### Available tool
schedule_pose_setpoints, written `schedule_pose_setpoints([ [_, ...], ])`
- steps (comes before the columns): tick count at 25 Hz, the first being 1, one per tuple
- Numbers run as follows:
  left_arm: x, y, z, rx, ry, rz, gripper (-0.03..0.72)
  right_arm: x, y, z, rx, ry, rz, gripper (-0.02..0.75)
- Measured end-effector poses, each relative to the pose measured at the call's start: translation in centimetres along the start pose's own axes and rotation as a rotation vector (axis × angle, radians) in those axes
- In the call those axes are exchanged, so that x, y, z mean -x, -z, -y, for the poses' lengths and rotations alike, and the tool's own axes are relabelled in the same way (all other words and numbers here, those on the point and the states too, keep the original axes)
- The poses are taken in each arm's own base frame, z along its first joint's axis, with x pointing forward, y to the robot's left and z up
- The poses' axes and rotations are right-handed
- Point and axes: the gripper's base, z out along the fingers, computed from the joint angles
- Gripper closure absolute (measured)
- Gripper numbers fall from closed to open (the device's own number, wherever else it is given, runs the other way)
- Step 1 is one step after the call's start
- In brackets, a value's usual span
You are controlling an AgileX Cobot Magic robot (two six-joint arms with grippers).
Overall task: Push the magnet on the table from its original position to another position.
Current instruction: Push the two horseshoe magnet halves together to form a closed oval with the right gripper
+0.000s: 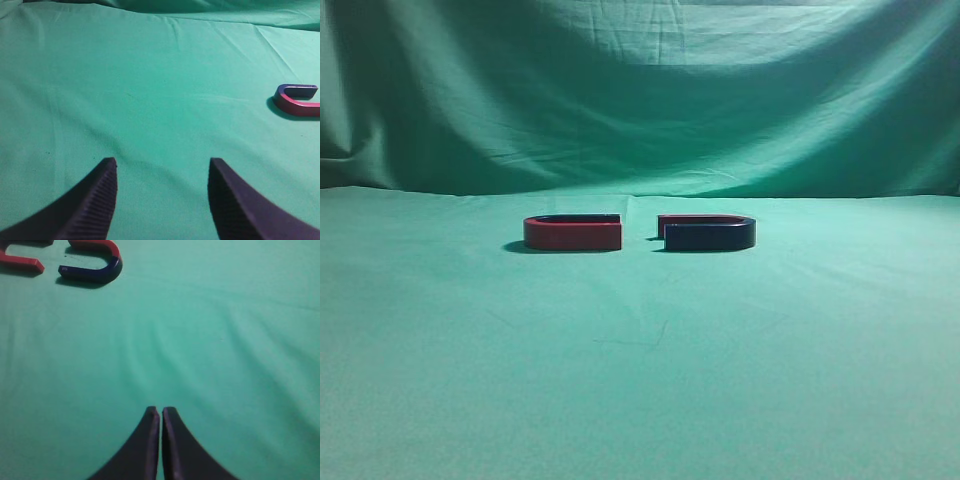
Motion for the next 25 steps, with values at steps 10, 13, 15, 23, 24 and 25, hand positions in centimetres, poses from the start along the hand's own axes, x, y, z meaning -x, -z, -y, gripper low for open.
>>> schedule_pose_setpoints([
  [10, 0.0, 0.0, 0.0, 0.000, 0.000, 0.000, 0.316, 5.0, -5.7, -0.8, 0.096, -0.103, -0.164, 0.738],
  [13, 0.0, 0.0, 0.0, 0.000, 0.000, 0.000, 0.316, 6.7, -8.7, -1.3, 0.073, -0.108, -0.229, 0.738],
  [15, 0.0, 0.0, 0.0, 0.000, 0.000, 0.000, 0.316, 7.9, -10.8, -1.8, 0.055, -0.108, -0.268, 0.738],
  [23, 0.0, 0.0, 0.0, 0.000, 0.000, 0.000, 0.316, 11.3, -18.2, -2.5, -0.004, -0.112, -0.350, 0.738],
  [24, 0.0, 0.0, 0.0, 0.000, 0.000, 0.000, 0.316, 11.6, -18.9, -2.5, -0.006, -0.113, -0.355, 0.738],
  [25, 0.0, 0.0, 0.0, 0.000, 0.000, 0.000, 0.316, 11.9, -19.7, -2.5, -0.008, -0.114, -0.360, 0.738],
])
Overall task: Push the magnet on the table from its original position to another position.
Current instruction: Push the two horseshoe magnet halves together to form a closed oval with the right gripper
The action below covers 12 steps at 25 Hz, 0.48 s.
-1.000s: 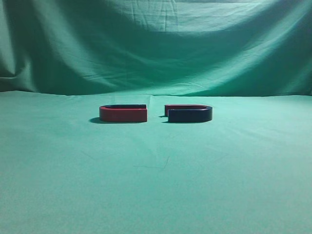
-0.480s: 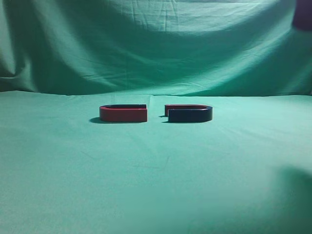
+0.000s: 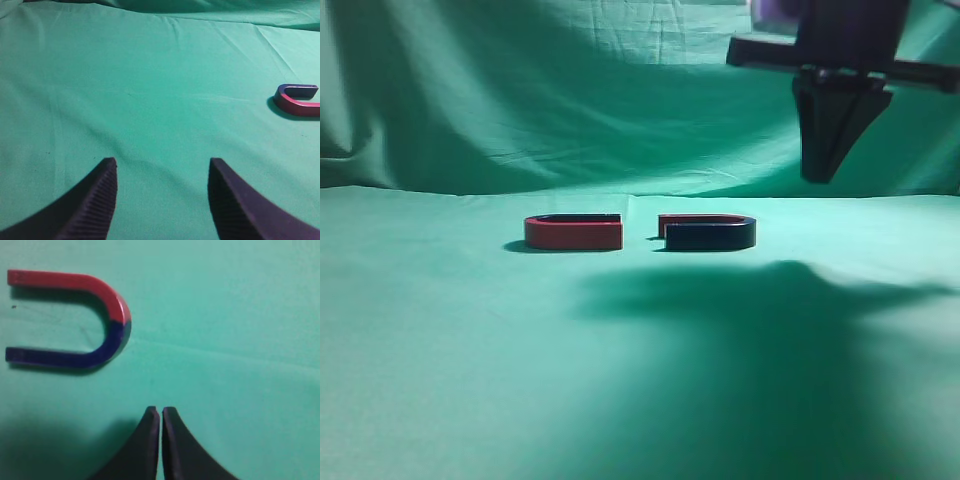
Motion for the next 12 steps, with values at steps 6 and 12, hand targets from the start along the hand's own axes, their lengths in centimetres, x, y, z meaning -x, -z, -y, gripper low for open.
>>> schedule_pose_setpoints([
  [6, 0.0, 0.0, 0.0, 0.000, 0.000, 0.000, 0.316, 2.2, -3.1, -0.2, -0.007, -0.002, -0.024, 0.738],
  [12, 0.0, 0.0, 0.0, 0.000, 0.000, 0.000, 0.316, 3.6, -5.2, -0.4, -0.006, -0.008, -0.034, 0.738],
])
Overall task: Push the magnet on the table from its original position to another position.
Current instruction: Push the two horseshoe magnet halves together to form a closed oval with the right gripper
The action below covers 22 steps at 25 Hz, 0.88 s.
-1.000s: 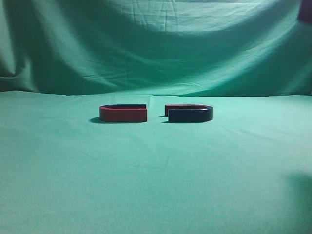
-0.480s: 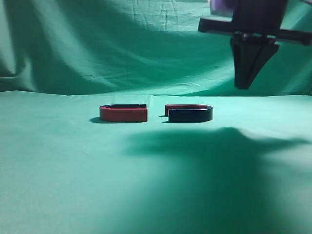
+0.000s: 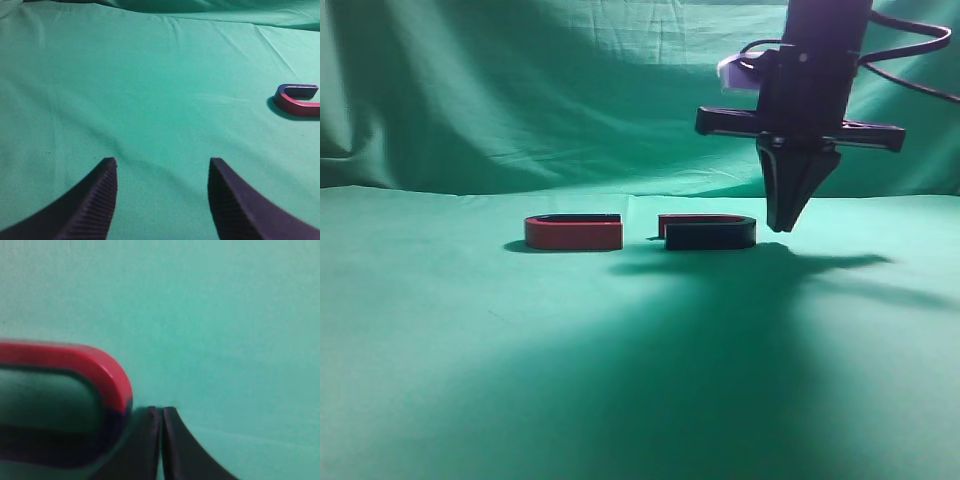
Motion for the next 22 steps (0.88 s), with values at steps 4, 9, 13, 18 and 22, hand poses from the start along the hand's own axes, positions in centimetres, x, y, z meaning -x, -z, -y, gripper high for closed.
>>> schedule_pose_setpoints([
  [4, 0.0, 0.0, 0.0, 0.000, 0.000, 0.000, 0.316, 0.4, -0.8, -0.3, 0.023, -0.024, -0.006, 0.738],
  [9, 0.0, 0.0, 0.0, 0.000, 0.000, 0.000, 0.316, 0.4, -1.2, -0.7, 0.042, -0.031, -0.010, 0.738],
  [13, 0.0, 0.0, 0.0, 0.000, 0.000, 0.000, 0.316, 0.5, -1.2, -1.8, 0.071, -0.032, 0.008, 0.738],
  [18, 0.0, 0.0, 0.0, 0.000, 0.000, 0.000, 0.316, 0.5, -1.2, -2.6, 0.085, -0.021, 0.030, 0.738],
  [22, 0.0, 0.0, 0.0, 0.000, 0.000, 0.000, 0.316, 0.5, -1.3, -2.9, 0.090, -0.018, 0.033, 0.738],
])
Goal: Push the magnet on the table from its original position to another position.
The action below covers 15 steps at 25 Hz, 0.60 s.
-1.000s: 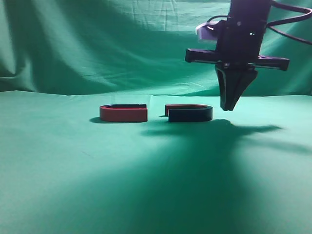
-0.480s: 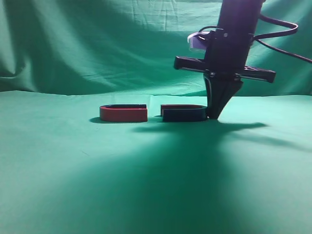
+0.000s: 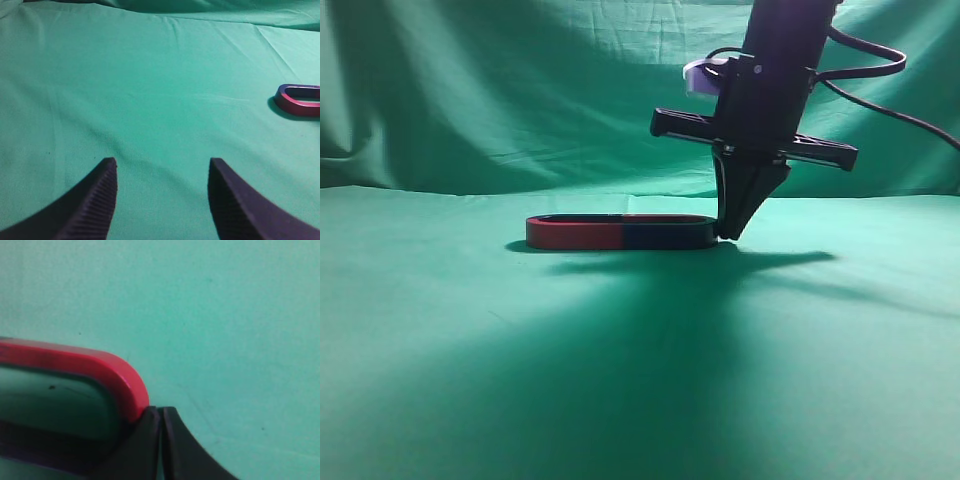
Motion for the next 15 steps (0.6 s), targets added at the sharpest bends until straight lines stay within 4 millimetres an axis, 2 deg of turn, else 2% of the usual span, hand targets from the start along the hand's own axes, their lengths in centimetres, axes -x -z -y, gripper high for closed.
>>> schedule_pose_setpoints([
  [3, 0.0, 0.0, 0.0, 0.000, 0.000, 0.000, 0.316, 0.1, 0.6, -0.2, -0.003, 0.005, -0.034, 0.738],
  [6, 0.0, 0.0, 0.0, 0.000, 0.000, 0.000, 0.316, 0.8, 2.9, -0.6, -0.010, 0.027, -0.056, 0.738],
  [10, 0.0, 0.0, 0.0, 0.000, 0.000, 0.000, 0.316, 1.5, 8.8, -1.4, -0.016, 0.063, 0.002, 0.738],
  [15, 0.0, 0.0, 0.0, 0.000, 0.000, 0.000, 0.316, -0.1, 17.4, -1.8, -0.025, 0.099, 0.119, 0.738],
])
